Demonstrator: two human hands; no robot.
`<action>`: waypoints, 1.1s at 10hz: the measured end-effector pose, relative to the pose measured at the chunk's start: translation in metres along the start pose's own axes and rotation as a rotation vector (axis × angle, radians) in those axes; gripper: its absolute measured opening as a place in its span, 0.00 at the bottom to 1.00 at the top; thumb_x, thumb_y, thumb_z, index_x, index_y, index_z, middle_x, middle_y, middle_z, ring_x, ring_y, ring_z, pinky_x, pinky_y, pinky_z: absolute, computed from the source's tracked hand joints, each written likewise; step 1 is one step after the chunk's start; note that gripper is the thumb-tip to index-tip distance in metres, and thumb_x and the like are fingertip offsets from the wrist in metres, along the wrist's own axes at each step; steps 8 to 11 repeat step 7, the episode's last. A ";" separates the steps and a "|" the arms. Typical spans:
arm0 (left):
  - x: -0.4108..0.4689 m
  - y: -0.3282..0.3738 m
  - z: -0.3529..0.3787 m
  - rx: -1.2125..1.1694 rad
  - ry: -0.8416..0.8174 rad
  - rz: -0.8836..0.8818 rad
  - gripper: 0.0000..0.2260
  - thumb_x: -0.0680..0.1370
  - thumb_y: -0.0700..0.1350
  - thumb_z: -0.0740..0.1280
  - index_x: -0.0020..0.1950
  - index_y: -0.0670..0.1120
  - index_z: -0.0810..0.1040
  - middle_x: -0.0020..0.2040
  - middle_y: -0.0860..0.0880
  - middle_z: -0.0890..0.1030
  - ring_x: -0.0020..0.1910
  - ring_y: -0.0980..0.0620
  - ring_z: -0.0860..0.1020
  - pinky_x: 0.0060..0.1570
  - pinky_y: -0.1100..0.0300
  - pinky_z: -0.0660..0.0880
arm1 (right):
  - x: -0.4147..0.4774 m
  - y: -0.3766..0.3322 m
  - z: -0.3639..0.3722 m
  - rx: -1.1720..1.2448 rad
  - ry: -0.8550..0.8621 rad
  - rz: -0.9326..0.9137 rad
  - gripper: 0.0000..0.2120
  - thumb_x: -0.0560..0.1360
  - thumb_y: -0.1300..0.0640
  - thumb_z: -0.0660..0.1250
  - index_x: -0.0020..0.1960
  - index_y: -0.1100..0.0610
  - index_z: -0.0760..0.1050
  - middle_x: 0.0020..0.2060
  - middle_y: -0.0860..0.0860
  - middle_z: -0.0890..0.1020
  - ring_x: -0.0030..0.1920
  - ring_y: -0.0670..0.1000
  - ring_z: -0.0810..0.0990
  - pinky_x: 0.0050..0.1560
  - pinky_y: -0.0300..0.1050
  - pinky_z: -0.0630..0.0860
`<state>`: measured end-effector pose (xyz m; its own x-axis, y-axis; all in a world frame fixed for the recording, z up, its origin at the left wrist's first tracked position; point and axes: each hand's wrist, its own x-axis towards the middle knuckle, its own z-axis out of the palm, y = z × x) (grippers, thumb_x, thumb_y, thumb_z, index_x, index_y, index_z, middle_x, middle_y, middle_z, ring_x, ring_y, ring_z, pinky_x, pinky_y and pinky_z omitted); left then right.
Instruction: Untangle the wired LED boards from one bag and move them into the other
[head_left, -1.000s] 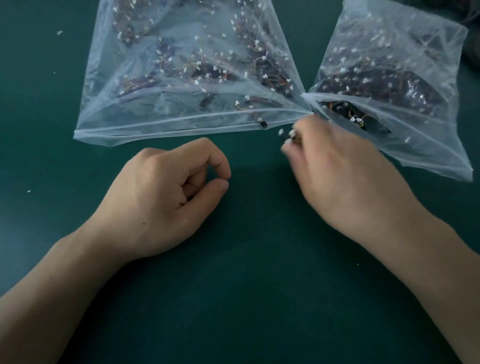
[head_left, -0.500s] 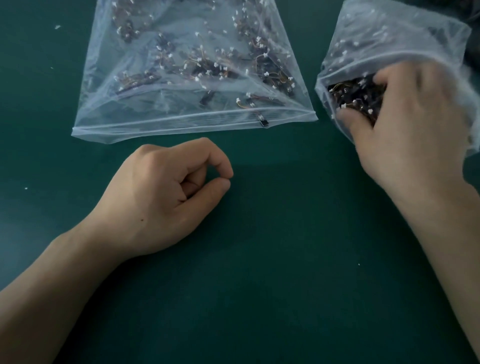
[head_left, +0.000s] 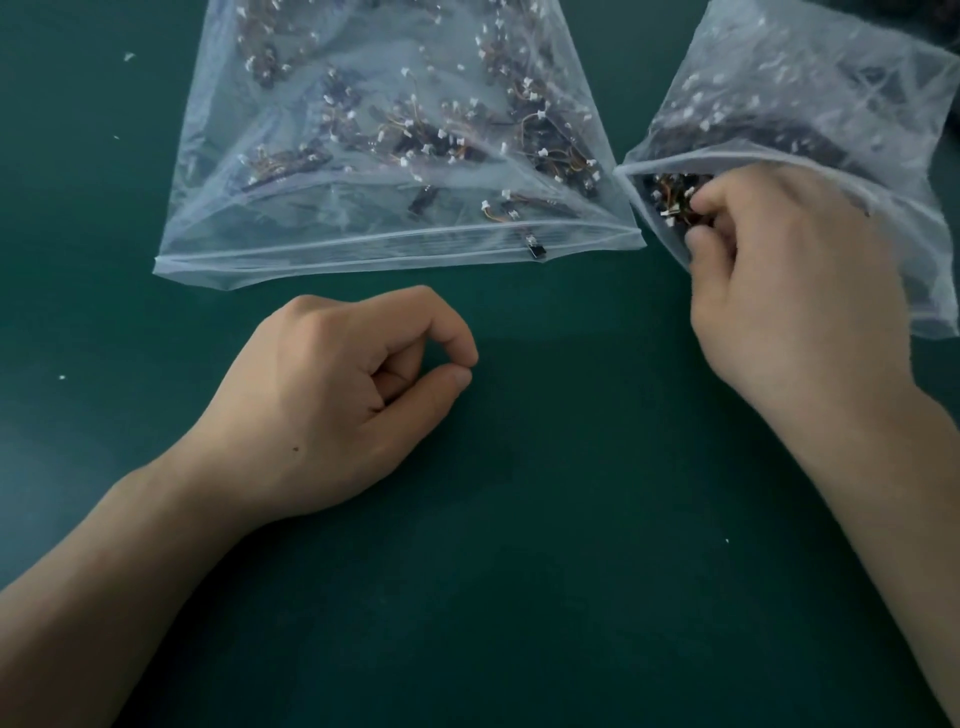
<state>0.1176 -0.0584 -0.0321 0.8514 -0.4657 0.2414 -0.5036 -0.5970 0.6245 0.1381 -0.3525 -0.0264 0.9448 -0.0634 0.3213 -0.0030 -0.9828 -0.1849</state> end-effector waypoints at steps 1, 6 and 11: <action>0.000 0.000 0.000 0.007 -0.002 0.003 0.03 0.78 0.47 0.71 0.48 0.55 0.79 0.31 0.50 0.68 0.28 0.51 0.67 0.30 0.61 0.68 | -0.003 -0.001 0.000 -0.046 0.010 -0.023 0.13 0.82 0.61 0.65 0.66 0.55 0.76 0.59 0.55 0.77 0.53 0.61 0.79 0.43 0.53 0.71; 0.000 0.000 -0.001 0.024 -0.018 0.011 0.03 0.78 0.48 0.71 0.49 0.55 0.80 0.30 0.50 0.68 0.28 0.52 0.67 0.30 0.60 0.68 | 0.001 0.001 0.000 -0.051 -0.031 -0.011 0.10 0.84 0.54 0.62 0.62 0.52 0.78 0.53 0.53 0.82 0.47 0.61 0.81 0.42 0.53 0.73; 0.000 0.003 -0.001 0.000 -0.014 0.020 0.02 0.78 0.48 0.71 0.48 0.56 0.80 0.31 0.50 0.69 0.28 0.52 0.67 0.31 0.60 0.68 | -0.001 0.000 -0.001 -0.037 0.029 -0.035 0.11 0.85 0.58 0.60 0.63 0.52 0.79 0.54 0.52 0.83 0.49 0.61 0.81 0.41 0.53 0.74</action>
